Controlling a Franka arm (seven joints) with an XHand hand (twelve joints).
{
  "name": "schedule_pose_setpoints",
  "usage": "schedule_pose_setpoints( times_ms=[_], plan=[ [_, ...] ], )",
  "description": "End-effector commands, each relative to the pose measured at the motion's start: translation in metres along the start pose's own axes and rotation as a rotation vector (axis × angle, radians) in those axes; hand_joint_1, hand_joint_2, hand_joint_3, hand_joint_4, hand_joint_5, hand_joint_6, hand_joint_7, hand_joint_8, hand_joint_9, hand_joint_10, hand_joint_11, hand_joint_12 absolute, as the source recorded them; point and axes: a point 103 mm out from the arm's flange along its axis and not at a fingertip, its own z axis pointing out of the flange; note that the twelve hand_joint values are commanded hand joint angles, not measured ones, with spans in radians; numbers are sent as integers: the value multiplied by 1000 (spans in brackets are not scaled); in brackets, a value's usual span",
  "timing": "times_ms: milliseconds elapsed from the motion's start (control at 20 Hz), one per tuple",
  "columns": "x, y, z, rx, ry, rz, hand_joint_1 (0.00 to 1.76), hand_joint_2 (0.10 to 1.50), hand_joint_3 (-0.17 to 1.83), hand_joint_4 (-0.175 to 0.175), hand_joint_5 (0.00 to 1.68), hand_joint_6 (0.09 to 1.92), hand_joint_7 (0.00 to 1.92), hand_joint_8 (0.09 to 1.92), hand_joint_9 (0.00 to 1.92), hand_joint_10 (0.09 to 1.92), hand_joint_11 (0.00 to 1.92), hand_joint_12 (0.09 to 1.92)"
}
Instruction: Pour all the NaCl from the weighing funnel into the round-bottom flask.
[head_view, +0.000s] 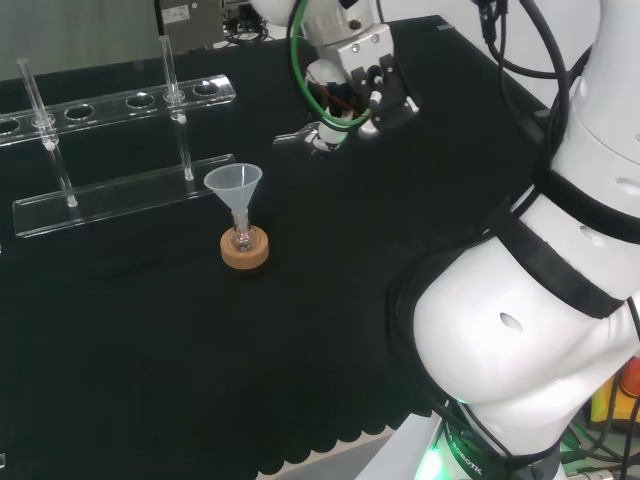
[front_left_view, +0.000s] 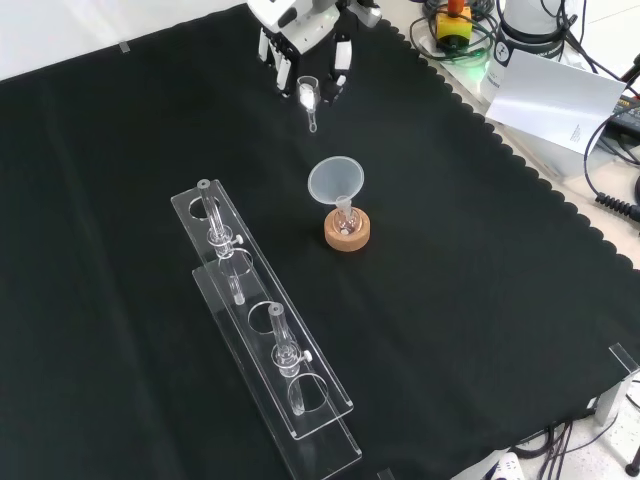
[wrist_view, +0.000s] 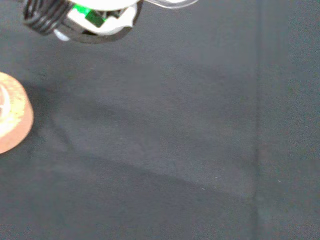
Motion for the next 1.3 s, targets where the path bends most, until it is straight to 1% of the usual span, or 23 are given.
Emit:
schedule_pose_setpoints(
  times_ms=[50, 250, 550, 850, 1000, 1300],
  plan=[
    [21, 7, -2, 32, -39, -37, 1116, 706, 577, 175, 1261, 662, 1365, 329, 1471, 107, 1029, 920],
    [24, 11, -1, 52, -69, -44, 1116, 705, 577, 175, 1262, 660, 1366, 327, 1472, 104, 1031, 919],
    [27, 14, -1, 66, -93, -53, 1117, 704, 578, 175, 1263, 658, 1368, 325, 1473, 101, 1032, 916],
    [34, 16, -6, 77, -144, -72, 1117, 703, 579, 175, 1264, 656, 1370, 322, 1475, 98, 1033, 914],
    [36, 17, -6, 85, -149, -78, 1117, 703, 579, 175, 1265, 655, 1371, 321, 1475, 97, 1033, 913],
    [37, 17, -8, 80, -150, -80, 1118, 702, 580, 175, 1267, 652, 1372, 318, 1476, 94, 1033, 912]
  ],
)
